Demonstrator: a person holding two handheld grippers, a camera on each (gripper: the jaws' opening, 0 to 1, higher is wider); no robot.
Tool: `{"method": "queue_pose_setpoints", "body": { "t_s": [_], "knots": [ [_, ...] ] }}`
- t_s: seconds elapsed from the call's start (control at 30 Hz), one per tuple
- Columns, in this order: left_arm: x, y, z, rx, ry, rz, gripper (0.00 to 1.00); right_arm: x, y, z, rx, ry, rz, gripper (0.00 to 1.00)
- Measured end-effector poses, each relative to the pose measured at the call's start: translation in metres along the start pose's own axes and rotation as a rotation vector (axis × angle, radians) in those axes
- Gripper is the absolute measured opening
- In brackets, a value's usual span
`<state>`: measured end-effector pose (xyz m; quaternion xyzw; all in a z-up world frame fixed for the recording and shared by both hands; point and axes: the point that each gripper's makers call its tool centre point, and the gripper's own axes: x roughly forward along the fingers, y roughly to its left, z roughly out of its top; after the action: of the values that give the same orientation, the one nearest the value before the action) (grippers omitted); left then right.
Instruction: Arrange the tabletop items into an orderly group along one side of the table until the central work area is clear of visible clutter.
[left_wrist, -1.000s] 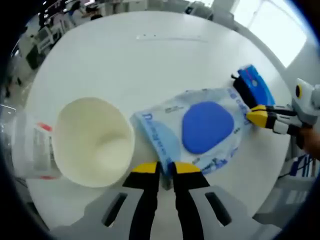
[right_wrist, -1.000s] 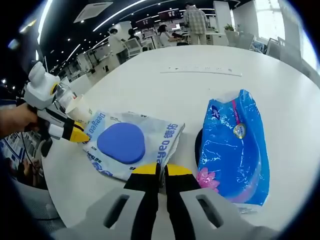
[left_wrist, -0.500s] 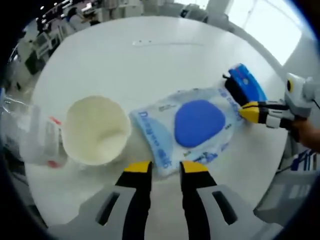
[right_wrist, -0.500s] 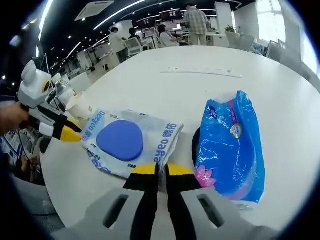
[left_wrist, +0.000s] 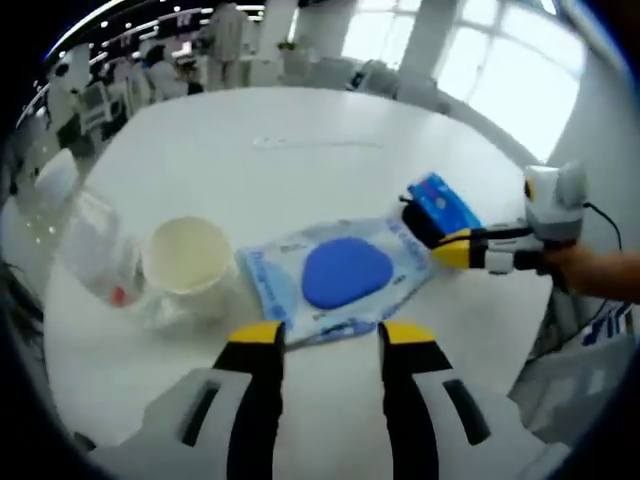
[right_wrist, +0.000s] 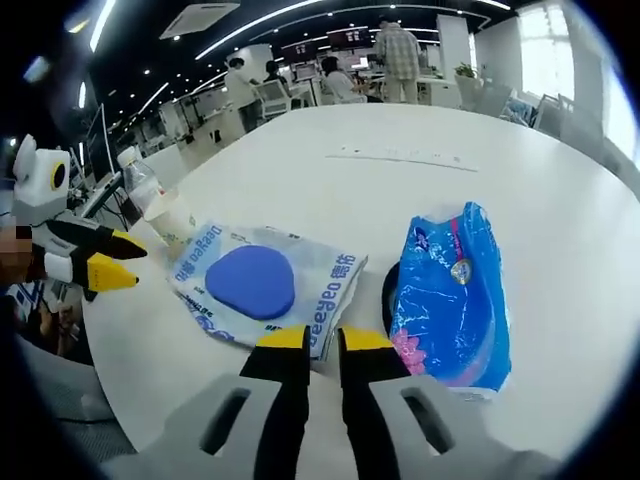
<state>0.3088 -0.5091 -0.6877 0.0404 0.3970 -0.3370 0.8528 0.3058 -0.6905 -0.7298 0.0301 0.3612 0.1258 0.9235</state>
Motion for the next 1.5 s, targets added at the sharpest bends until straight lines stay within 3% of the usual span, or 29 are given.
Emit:
{"method": "queue_pose_setpoints", "body": {
  "t_s": [0.1, 0.43, 0.57, 1.1, 1.5],
  "knots": [
    [-0.010, -0.005, 0.005, 0.023, -0.051, 0.002, 0.47, -0.005, 0.004, 0.001, 0.001, -0.013, 0.007, 0.13],
    [-0.039, -0.010, 0.010, 0.054, -0.132, 0.010, 0.60, -0.024, 0.017, 0.011, -0.026, -0.058, 0.024, 0.23],
    [-0.050, -0.009, 0.011, 0.085, -0.168, 0.032, 0.73, -0.031, 0.018, 0.014, -0.028, -0.069, 0.022, 0.31],
    [-0.076, -0.011, -0.002, 0.135, -0.205, 0.033, 0.89, -0.053, -0.001, 0.028, -0.059, -0.102, -0.015, 0.46],
    [-0.094, -0.018, -0.020, 0.166, -0.216, 0.018, 0.96, -0.058, -0.020, 0.034, -0.077, -0.104, -0.049, 0.49]
  ]
}}
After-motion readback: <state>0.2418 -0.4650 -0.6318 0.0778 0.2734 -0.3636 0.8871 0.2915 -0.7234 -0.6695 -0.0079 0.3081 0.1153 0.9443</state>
